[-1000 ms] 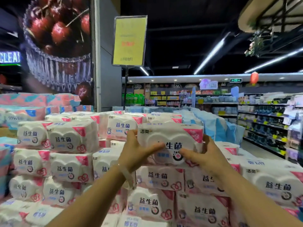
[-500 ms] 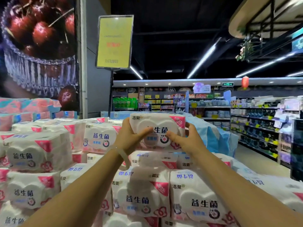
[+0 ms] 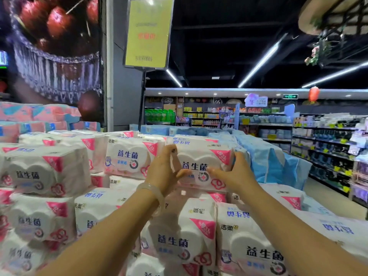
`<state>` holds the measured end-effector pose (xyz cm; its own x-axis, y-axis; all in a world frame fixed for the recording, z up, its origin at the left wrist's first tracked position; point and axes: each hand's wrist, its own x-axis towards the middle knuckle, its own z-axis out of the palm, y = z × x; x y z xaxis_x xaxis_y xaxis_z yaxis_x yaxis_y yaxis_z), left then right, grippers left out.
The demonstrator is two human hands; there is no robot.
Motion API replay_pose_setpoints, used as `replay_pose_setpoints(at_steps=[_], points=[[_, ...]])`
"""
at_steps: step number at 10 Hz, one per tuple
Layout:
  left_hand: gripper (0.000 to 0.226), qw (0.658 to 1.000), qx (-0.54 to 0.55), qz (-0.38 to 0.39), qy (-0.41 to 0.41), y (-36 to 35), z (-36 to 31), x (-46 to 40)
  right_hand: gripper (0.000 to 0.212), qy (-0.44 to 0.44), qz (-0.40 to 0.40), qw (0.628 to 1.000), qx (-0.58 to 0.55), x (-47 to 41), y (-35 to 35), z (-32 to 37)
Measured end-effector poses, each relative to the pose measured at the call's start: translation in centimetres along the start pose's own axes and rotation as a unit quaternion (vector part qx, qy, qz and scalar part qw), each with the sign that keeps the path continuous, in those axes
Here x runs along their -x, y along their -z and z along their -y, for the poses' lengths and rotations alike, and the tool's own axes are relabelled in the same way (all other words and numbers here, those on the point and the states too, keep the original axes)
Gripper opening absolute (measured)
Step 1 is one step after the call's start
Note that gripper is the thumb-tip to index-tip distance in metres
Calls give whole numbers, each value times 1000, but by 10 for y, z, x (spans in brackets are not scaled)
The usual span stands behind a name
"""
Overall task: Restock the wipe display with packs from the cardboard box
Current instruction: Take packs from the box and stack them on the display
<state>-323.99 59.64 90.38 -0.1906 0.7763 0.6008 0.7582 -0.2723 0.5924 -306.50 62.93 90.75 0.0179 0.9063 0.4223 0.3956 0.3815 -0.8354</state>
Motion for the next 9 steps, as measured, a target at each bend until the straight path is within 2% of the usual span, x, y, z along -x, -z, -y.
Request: replay_pose_setpoints(at_steps=[1, 2, 3, 4, 5, 6, 8, 9], points=[[77, 999, 23, 33, -12, 2, 8, 1, 82, 6, 2, 1000, 8, 6, 0, -2], [62, 996, 75, 58, -1, 6, 10, 6, 99, 2, 13, 998, 54, 12, 4, 5], [73, 997, 38, 72, 17, 13, -2, 17, 110, 17, 5, 995, 95, 16, 5, 11], [88, 997, 9, 73, 12, 10, 2, 16, 99, 32, -2, 996, 89, 18, 7, 14], [84, 998, 8, 55, -5, 9, 0, 20, 81, 3, 16, 998, 68, 18, 7, 14], [72, 999, 25, 25, -19, 9, -1, 17, 61, 14, 2, 999, 37, 19, 6, 16], [65, 1000, -20, -6, -22, 26, 6, 20, 58, 83, -38, 995, 42, 25, 18, 28], [63, 999, -35, -2, -36, 25, 12, 30, 48, 64, -6, 997, 31, 39, 15, 15]])
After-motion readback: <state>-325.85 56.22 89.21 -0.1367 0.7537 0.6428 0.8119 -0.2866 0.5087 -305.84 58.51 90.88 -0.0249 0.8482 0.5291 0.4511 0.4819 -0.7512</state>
